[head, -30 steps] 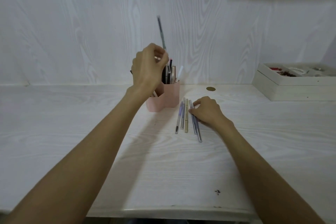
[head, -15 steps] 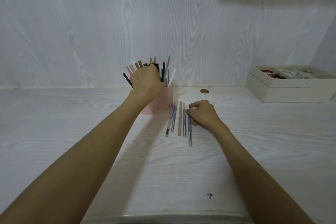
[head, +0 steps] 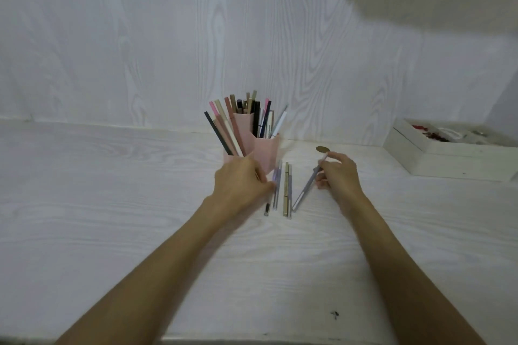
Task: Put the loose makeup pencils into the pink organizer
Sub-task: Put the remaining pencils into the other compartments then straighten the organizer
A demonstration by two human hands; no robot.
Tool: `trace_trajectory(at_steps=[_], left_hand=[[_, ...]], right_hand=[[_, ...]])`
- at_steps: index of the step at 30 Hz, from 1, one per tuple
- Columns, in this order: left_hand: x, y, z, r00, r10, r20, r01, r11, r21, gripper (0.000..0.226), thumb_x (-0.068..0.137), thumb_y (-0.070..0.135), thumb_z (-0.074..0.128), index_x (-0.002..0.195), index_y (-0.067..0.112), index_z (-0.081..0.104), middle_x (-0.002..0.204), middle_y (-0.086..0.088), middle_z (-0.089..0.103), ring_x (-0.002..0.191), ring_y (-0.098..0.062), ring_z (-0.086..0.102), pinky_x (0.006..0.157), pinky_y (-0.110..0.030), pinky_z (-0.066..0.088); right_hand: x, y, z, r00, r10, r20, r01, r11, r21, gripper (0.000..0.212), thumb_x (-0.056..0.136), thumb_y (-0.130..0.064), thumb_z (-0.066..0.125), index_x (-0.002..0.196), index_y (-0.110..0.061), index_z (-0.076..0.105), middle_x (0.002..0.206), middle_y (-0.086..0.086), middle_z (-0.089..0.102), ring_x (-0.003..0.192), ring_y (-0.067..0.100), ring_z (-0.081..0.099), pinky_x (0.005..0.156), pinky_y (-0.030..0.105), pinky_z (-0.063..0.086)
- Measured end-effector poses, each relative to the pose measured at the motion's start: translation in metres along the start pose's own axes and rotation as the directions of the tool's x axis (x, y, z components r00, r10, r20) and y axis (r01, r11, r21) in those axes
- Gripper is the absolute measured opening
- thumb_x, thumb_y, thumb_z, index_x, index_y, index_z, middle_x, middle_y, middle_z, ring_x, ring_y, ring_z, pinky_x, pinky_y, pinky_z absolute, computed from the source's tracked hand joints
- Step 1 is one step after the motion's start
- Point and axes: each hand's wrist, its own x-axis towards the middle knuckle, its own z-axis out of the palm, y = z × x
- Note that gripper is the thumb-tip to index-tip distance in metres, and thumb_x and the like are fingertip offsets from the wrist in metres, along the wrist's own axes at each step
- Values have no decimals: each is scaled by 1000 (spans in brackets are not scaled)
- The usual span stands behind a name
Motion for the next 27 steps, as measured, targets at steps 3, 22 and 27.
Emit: trace_trajectory(at_steps=[3, 22, 27], left_hand=[[-1, -4, 2, 992, -62, 108, 73, 992, -104, 29, 74, 47, 70, 66, 19, 71, 62, 11, 66, 63, -6, 60, 58, -24, 43], [10, -15, -8, 970, -138, 203, 167, 976, -136, 34, 72, 36, 77, 91, 8, 75, 86, -6, 73, 85, -25, 67, 74, -33, 56], [8, -14, -8, 969, -126, 211, 156, 979, -132, 39, 77, 41, 71, 84, 3, 75, 80, -9, 73, 82, -25, 66, 72, -34, 55]], right_hand=[[-4, -19, -7, 987, -102, -127, 120, 983, 142, 36, 91, -5, 52, 126, -12, 46, 80, 9, 66, 56, 13, 57, 52, 20, 49], [3, -84, 72, 533, -823, 194, 693, 294, -658, 25, 91, -38, 56, 111, -24, 63, 90, -6, 73, 80, 14, 65, 61, 22, 39], [10, -83, 72, 508, -778, 369, 664, 81, -743, 35, 98, -33, 42, 124, -21, 62, 105, 8, 60, 102, 26, 48, 79, 33, 34]])
